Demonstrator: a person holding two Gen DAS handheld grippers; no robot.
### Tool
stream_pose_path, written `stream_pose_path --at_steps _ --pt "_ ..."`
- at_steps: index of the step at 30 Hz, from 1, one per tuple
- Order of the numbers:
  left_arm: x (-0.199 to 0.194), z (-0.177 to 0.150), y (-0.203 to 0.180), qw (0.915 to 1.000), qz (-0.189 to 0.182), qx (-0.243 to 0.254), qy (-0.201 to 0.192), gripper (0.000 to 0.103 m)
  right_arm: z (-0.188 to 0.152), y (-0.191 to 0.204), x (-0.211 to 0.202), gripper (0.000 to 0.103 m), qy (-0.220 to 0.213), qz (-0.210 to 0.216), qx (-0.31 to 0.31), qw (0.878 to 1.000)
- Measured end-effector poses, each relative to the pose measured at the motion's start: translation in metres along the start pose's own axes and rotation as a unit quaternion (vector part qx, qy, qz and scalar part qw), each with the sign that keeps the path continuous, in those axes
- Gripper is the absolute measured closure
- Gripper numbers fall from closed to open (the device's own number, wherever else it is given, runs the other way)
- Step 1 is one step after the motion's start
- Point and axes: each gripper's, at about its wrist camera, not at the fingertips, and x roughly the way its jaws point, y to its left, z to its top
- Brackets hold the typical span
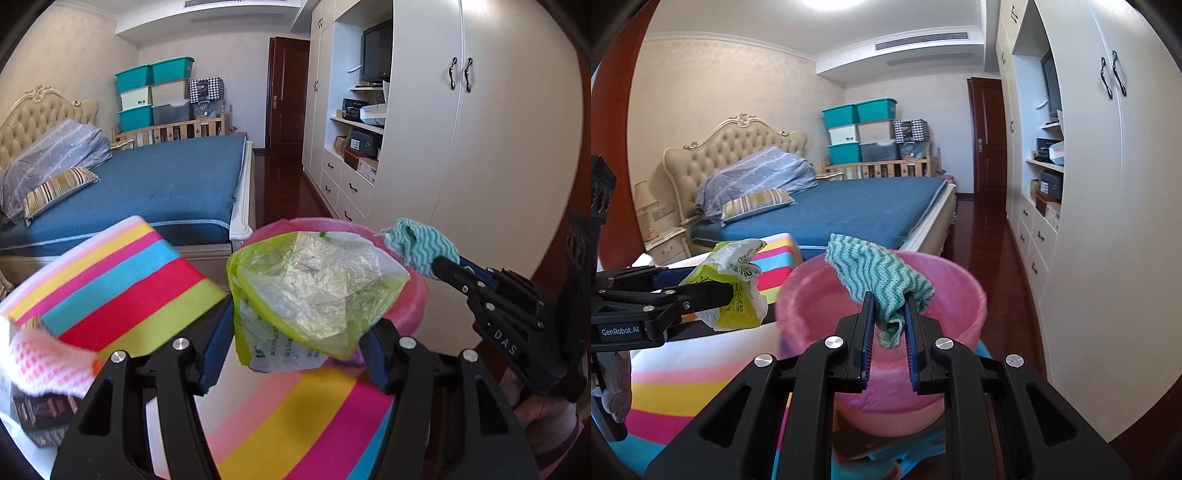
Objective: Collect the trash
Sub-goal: 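Carry the green bag and cloth to the pink wastebasket and open both tools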
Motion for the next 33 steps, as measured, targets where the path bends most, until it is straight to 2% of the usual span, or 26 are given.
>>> stream_pose_path --at_steps 6,7,10,11,12,13,14,18,22,28,33 --pt "0.032 0.034 -0.007 0.9999 0.009 0.004 0.002 0.041 0.013 -0.017 0.031 0.086 0.016 -0.010 0.008 1.000" --pt "0.036 0.038 -0.006 1.0000 0.007 -0.001 0.002 0.040 0.015 -0.019 0.035 0.083 0.014 -0.010 0.009 1.000" --pt "0.049 0.047 -0.003 0.9999 -0.004 -0.010 0.009 0.032 0.018 -0.023 0.044 0.078 0.016 -0.010 0.000 1.000" --pt "0.052 0.049 -0.003 0.9999 0.001 -0.009 0.008 0.029 0.019 -0.023 0.044 0.070 0.016 -0.013 -0.002 1.000" --pt "0.052 0.050 -0.002 0.9999 0.005 -0.008 0.004 0.022 0.019 -0.025 0.043 0.051 0.013 -0.013 -0.001 1.000" --pt "0.052 0.050 -0.002 0.9999 0.006 -0.008 -0.002 0.016 0.019 -0.027 0.040 0.041 0.006 -0.012 0.002 1.000" --pt "0.050 0.049 0.000 0.9999 0.007 -0.008 -0.010 0.014 0.020 -0.029 0.036 0.035 -0.003 -0.012 0.004 1.000" --pt "0.039 0.039 0.008 0.9996 0.020 -0.013 -0.017 0.012 0.017 -0.032 0.021 0.035 -0.016 -0.020 0.004 1.000" --pt "0.016 0.019 0.021 0.9979 0.048 -0.025 -0.035 0.006 0.009 -0.028 0.002 0.035 -0.025 -0.019 0.010 0.999" --pt "-0.016 -0.013 0.040 0.9942 0.095 -0.034 -0.039 0.005 -0.004 -0.010 -0.013 0.034 -0.014 -0.016 0.008 1.000" --pt "-0.041 -0.042 0.052 0.9926 0.107 -0.041 -0.038 0.005 -0.019 0.010 -0.020 0.034 -0.004 0.007 0.032 0.999"
